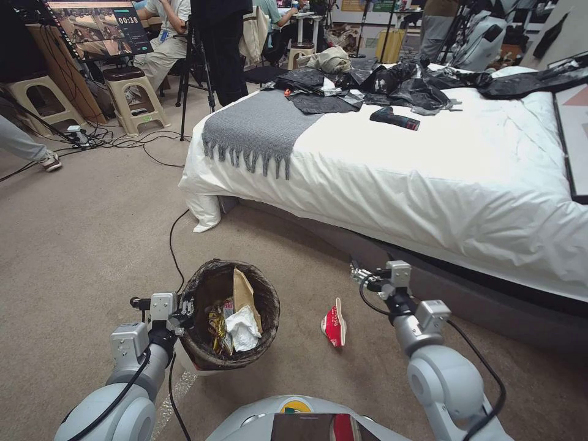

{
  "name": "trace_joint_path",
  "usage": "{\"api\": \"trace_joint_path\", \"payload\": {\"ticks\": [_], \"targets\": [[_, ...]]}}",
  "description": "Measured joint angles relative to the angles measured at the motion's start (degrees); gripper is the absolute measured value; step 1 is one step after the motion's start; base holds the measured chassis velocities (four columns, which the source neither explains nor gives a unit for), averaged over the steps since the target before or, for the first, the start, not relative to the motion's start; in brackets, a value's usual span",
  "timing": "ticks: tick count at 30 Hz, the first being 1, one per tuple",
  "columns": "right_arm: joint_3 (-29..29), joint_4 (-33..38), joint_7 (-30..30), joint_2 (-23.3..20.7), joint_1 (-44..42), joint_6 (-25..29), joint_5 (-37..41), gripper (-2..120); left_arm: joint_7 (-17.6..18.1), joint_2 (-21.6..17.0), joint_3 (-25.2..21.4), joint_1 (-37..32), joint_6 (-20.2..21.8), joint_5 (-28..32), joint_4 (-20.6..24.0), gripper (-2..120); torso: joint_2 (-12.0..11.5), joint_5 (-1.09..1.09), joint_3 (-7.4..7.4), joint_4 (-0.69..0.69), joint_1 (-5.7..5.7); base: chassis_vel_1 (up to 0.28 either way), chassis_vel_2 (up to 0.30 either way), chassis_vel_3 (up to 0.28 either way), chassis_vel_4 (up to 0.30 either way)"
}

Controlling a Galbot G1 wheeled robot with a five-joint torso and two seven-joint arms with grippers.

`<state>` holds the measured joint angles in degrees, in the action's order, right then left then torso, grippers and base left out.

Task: Pick up the trash bin, then pick up the garbage from the floor and place it into the trash bin.

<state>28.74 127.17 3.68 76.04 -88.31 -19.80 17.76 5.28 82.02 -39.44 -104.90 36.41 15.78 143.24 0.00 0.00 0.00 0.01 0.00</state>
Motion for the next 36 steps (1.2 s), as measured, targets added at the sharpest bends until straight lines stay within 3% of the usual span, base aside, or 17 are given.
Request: {"api": "trace_joint_path", "payload": {"ticks": [9,14,36], "targets": [[-3.4,-8.2,1.3,-1.6,5.9,-4.1,5.6,100,0.0,-0.8,-0.2,-0.4,-0.2,0.0,0.0,7,0.0,0.00,0.00,-0.02,0.00,0.000,0.000,0.000,0.000],[-6.7,-17.6,3.1,-1.9,10.3,-4.8,7.7,100,-0.1,-0.5,-0.1,-1.2,-0.4,-0.1,0.0,7,0.0,0.00,0.00,-0.01,0.00,0.000,0.000,0.000,0.000],[-12.9,-34.2,4.9,1.2,14.9,-1.8,3.0,100,-0.9,0.0,-0.2,-2.1,-0.7,-1.0,0.0,7,0.0,0.00,0.00,-0.01,0.00,0.000,0.000,0.000,0.000]]}}
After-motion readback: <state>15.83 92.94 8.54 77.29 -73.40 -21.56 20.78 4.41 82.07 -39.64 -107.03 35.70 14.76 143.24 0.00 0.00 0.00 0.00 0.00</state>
